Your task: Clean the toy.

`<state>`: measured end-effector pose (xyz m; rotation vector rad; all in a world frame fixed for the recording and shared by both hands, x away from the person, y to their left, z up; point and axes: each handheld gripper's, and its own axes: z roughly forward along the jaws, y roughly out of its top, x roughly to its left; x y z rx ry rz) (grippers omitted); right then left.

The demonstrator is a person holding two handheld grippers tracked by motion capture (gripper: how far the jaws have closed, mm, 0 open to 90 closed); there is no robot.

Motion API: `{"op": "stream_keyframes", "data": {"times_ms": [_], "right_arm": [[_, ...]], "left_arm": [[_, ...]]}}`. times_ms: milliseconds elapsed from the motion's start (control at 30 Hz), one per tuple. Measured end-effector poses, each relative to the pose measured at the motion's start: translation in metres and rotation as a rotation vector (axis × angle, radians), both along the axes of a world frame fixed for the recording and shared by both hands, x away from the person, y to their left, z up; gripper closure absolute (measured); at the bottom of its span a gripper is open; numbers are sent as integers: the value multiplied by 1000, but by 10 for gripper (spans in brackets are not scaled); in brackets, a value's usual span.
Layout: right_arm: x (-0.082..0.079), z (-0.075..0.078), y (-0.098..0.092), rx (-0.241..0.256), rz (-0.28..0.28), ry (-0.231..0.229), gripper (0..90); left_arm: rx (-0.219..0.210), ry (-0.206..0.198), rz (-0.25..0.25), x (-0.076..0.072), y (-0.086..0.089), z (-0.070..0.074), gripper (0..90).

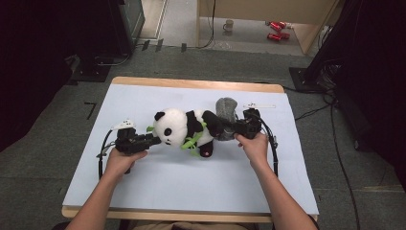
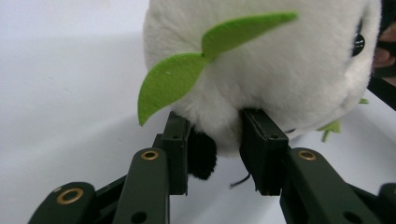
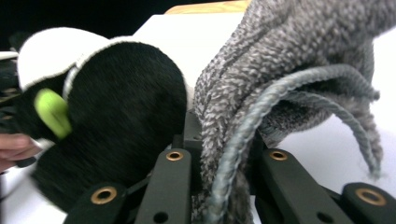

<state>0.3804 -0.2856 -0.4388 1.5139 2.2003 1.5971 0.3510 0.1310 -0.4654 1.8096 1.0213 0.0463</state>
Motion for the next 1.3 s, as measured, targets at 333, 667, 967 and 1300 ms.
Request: {"op": "stream_keyframes", "data": {"times_ms": [333, 667, 967, 1300], "right_arm": [[12, -12, 16, 5, -54, -51, 776], [18, -21, 5, -42, -74, 16, 770], [26, -36, -27, 6, -128, 124, 744], [23, -36, -40, -139, -165, 127, 487]], "left_arm": [[56, -54, 111, 14, 3, -8, 579], [88, -162, 107, 22, -1, -10, 539], [44, -161, 119, 25, 3, -10, 504], [83, -112, 134, 25, 11, -2, 387]]}}
